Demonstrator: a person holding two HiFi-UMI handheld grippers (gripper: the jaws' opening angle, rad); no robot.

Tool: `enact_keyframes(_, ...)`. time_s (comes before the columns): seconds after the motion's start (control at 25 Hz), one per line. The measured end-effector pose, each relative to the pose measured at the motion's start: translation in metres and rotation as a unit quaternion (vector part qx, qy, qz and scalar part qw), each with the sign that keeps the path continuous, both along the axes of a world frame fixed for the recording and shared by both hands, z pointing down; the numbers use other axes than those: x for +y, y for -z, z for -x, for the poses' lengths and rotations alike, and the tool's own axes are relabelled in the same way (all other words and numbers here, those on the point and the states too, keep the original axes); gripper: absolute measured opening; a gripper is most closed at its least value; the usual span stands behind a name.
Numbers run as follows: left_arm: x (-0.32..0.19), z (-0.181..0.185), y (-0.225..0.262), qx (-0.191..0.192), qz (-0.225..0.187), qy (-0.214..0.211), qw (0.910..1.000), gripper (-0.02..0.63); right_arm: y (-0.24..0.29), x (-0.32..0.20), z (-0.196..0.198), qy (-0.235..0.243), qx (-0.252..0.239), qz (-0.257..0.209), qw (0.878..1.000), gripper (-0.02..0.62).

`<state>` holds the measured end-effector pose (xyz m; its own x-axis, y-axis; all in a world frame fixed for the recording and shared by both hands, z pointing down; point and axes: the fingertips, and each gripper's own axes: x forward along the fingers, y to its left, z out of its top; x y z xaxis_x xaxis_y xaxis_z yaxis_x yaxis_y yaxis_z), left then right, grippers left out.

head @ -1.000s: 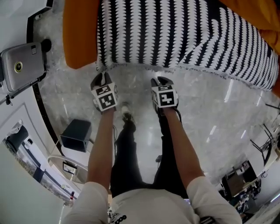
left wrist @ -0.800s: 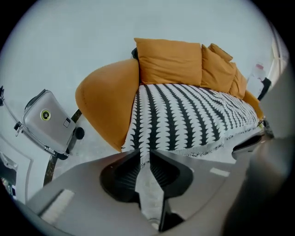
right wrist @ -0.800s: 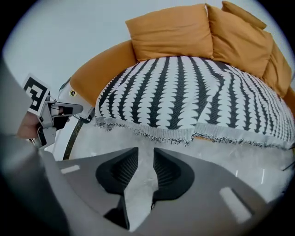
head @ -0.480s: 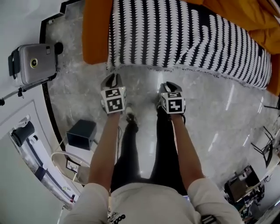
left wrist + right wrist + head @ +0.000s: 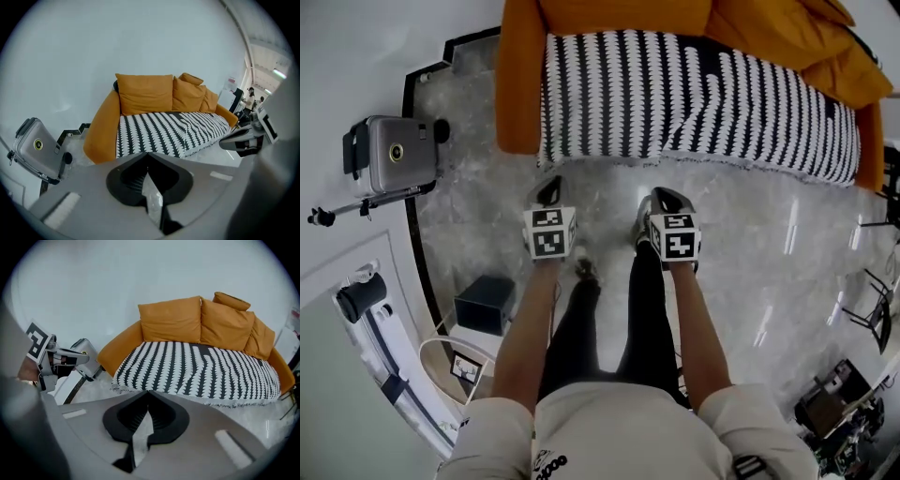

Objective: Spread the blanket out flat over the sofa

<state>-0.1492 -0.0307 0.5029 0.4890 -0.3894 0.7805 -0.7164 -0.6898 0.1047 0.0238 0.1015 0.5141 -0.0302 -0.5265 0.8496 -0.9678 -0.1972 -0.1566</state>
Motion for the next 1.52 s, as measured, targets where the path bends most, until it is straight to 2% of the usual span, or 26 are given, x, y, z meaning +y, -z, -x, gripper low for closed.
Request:
enact_keyframes(0.16, 0.000, -0.007, 0.041, 0.032, -0.017, -0.015, 0.9992, 0.011, 0.046, -0.002, -0.004, -0.004, 0.018, -0.029, 0.999, 0.003)
enact_keyframes(0.48, 0.019, 0.007, 0.135, 0.079, -0.050, -0.035, 0.9951, 0.011, 0.163, 0.004, 0.000, -0.008, 0.046, -0.103, 0.994, 0.003)
enact_keyframes(0.88, 0.022, 0.026, 0.253, 0.137, -0.119, -0.072, 0.9808, 0.011, 0.288, 0.007, 0.021, -0.016, 0.080, -0.202, 0.976, 0.003)
enact_keyframes(1.04, 0.017, 0.040, 0.299, 0.143, -0.163, -0.075, 0.9733, 0.011, 0.345, 0.006, 0.034, -0.001, 0.098, -0.253, 0.962, 0.003)
enact_keyframes(1.24, 0.021, 0.060, 0.349, 0.154, -0.211, -0.081, 0.9619, 0.011, 0.407, 0.012, 0.048, 0.019, 0.133, -0.292, 0.947, 0.003)
enact_keyframes(1.52, 0.037, 0.065, 0.426, 0.181, -0.275, -0.105, 0.9384, 0.011, 0.470, 0.025, 0.066, 0.039, 0.163, -0.332, 0.928, 0.003)
